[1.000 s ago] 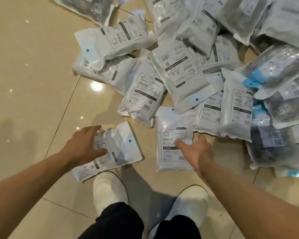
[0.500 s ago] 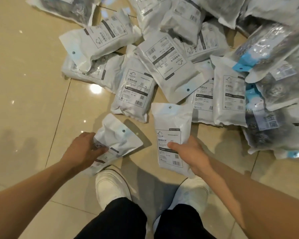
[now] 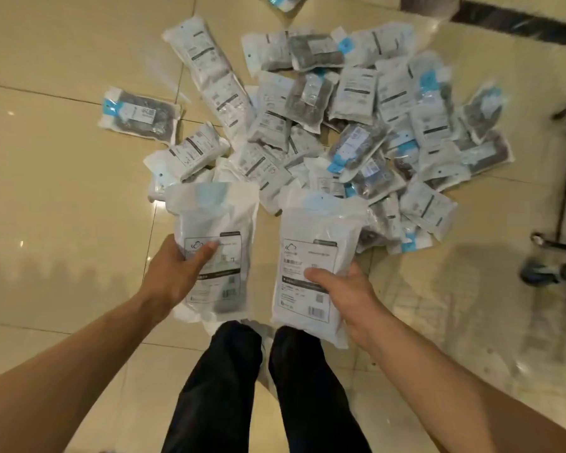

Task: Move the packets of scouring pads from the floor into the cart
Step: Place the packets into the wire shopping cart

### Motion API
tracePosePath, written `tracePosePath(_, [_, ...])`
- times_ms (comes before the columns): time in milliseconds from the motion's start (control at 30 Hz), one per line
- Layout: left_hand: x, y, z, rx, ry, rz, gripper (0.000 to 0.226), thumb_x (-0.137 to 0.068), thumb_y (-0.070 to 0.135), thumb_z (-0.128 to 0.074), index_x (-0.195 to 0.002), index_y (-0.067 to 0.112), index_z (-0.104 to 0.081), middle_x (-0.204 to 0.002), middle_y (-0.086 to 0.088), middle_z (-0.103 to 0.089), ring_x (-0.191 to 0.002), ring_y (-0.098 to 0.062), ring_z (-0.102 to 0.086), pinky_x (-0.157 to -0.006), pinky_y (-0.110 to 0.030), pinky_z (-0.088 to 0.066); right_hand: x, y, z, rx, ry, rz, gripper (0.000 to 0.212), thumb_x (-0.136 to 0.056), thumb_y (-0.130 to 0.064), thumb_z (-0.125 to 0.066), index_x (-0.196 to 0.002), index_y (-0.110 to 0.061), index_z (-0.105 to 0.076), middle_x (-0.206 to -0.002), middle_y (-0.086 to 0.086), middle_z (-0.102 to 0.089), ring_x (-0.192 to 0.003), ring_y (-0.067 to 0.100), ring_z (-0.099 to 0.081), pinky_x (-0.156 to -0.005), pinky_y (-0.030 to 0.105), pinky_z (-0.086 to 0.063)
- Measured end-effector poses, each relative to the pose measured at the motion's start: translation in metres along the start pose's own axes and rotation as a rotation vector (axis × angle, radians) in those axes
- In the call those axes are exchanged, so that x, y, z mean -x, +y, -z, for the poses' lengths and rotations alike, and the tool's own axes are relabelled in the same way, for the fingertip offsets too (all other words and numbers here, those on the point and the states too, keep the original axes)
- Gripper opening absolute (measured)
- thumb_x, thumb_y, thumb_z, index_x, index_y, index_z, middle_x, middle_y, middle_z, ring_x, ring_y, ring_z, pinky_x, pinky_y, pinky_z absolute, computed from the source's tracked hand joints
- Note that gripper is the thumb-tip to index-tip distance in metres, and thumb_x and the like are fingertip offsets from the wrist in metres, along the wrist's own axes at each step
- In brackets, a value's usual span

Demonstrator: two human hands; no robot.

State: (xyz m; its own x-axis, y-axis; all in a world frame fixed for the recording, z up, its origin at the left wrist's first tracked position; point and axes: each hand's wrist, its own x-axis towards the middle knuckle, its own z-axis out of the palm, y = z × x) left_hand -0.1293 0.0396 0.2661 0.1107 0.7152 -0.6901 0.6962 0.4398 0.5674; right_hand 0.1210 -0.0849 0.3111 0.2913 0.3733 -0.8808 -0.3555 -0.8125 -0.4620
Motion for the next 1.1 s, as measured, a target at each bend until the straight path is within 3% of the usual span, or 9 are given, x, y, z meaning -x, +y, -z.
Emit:
tracePosePath(67, [0.059,0.065,0.015,0.074,-0.018,-0.053,0.017,-0.094,0.055,-0.068,-0.105,0.042,-0.068,-0.094,0.012,-0.079,-0.092,-0.015,-0.073,-0.084,-0.042,-0.058,0.076,-0.034,0.024,-0.082,0.008,0.011,0.027,-0.091,-0.013,-0.079,-0.116,-0.024,-0.073,-0.103,0.001,-0.083,-0.087,0.017,-0.081,-0.071,0.034,-0.065])
tracePosePath(133, [0.118,0.125,0.036,0.107,-0.051,-0.105,0.017,-0.096,0.050,-0.066,-0.104,0.036,-0.069,-0.092,0.013,-0.077,-0.090,-0.009,-0.071,-0.084,-0.040,-0.055,0.147,-0.065,0.045,-0.137,-0.001,0.053,0.026,-0.092,-0.013,-0.077,-0.117,-0.021,-0.073,-0.104,0.002,-0.083,-0.085,0.016,-0.081,-0.068,0.031,-0.065])
tracePosePath(267, [0.213,0.223,0.064,0.185,-0.108,-0.244,0.029,-0.094,0.050,-0.067,-0.114,0.030,-0.073,-0.102,0.013,-0.081,-0.091,-0.007,-0.076,-0.081,-0.031,-0.055,0.250,-0.105,0.092,-0.224,0.000,0.152,0.027,-0.094,-0.014,-0.075,-0.121,-0.019,-0.074,-0.111,0.006,-0.082,-0.100,0.026,-0.080,-0.092,0.051,-0.064])
tracePosePath(400, [0.266,0.290,0.073,0.181,-0.163,-0.364,0.031,-0.096,0.050,-0.065,-0.114,0.026,-0.070,-0.099,0.006,-0.082,-0.087,-0.014,-0.079,-0.077,-0.037,-0.063,0.311,-0.126,0.137,-0.369,-0.009,0.229,0.034,-0.095,-0.011,-0.073,-0.128,-0.016,-0.070,-0.114,0.011,-0.081,-0.103,0.032,-0.079,-0.090,0.050,-0.064])
tracePosePath(500, [0.284,0.332,0.072,0.174,-0.231,-0.454,0.034,-0.096,0.051,-0.064,-0.118,0.024,-0.067,-0.099,0.005,-0.082,-0.087,-0.017,-0.080,-0.073,-0.031,-0.065,0.340,-0.138,0.164,-0.500,-0.008,0.266,0.033,-0.094,-0.008,-0.072,-0.127,-0.013,-0.069,-0.112,0.015,-0.081,-0.098,0.036,-0.079,-0.077,0.047,-0.066])
tracePosePath(600, [0.299,0.370,0.066,0.176,-0.320,-0.500,0.049,-0.090,0.065,-0.069,-0.116,0.024,-0.069,-0.100,0.002,-0.083,-0.088,-0.020,-0.081,-0.083,-0.042,-0.064,0.358,-0.145,0.181,-0.577,0.039,0.314,0.034,-0.093,-0.007,-0.073,-0.127,-0.011,-0.070,-0.111,0.018,-0.080,-0.097,0.039,-0.079,-0.079,0.047,-0.065])
tracePosePath(733, [0.291,0.412,0.054,0.169,-0.446,-0.491,0.042,-0.093,0.051,-0.066,-0.116,0.016,-0.071,-0.098,-0.007,-0.083,-0.087,-0.028,-0.081,-0.085,-0.046,-0.062,0.375,-0.149,0.193,-0.662,0.171,0.416,0.036,-0.093,-0.006,-0.073,-0.128,-0.013,-0.068,-0.112,0.015,-0.081,-0.096,0.034,-0.080,-0.072,0.042,-0.066])
tracePosePath(967, [0.276,0.463,0.030,0.069,-0.774,-0.420,0.051,-0.093,0.055,-0.062,-0.125,0.015,-0.068,-0.110,-0.017,-0.080,-0.098,-0.037,-0.078,-0.090,-0.052,-0.060,0.406,-0.134,0.188,-0.832,0.407,0.481,0.037,-0.091,-0.014,-0.079,-0.126,-0.020,-0.070,-0.110,0.007,-0.082,-0.096,0.028,-0.081,-0.074,0.041,-0.067])
tracePosePath(1100, [0.283,0.478,0.011,-0.081,-0.923,-0.434,0.048,-0.093,0.052,-0.063,-0.122,0.014,-0.072,-0.108,-0.014,-0.081,-0.099,-0.034,-0.079,-0.091,-0.050,-0.060,0.420,-0.116,0.169,-0.943,0.532,0.468,0.040,-0.091,-0.011,-0.078,-0.128,-0.020,-0.067,-0.108,0.007,-0.083,-0.096,0.027,-0.081,-0.069,0.037,-0.067])
